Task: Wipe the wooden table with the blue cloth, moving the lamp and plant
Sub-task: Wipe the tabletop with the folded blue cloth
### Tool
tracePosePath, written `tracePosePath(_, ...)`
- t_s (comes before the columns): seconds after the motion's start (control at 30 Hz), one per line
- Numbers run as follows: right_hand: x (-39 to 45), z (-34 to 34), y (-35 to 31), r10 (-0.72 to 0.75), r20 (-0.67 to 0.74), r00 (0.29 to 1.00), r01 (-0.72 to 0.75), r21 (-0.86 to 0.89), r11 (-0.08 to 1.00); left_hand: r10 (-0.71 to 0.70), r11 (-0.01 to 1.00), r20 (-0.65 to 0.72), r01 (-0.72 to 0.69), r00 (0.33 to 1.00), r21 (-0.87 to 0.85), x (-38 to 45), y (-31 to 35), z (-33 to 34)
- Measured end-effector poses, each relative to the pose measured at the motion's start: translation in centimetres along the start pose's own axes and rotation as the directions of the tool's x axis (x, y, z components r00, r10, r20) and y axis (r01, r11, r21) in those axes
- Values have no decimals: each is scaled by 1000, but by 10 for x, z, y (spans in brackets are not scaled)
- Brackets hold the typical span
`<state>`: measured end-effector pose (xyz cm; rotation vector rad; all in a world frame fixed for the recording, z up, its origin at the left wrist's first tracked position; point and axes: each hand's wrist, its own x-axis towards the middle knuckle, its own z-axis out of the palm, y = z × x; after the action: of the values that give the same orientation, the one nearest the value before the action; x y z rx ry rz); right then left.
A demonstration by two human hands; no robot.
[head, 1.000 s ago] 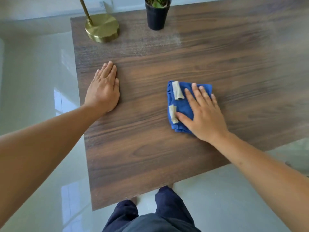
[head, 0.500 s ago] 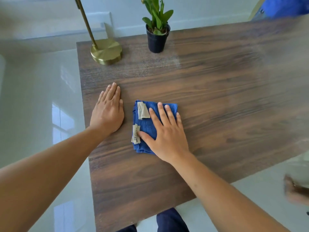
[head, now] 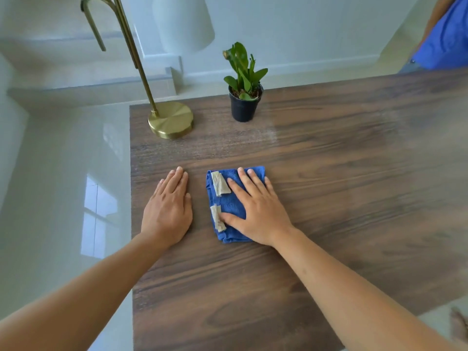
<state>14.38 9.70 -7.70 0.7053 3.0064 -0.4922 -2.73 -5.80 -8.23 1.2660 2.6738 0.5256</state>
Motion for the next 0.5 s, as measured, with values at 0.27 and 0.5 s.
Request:
tracePosePath(0.27,66,-72,70,273,-283,920,-141,411,901,-83,972,-22,76,996,-221,116,47,-23)
tracePosePath(0.5,162,-91,116,399,-119,909,-240,633,736,-57,901,70,81,996,-427,199,72,-4)
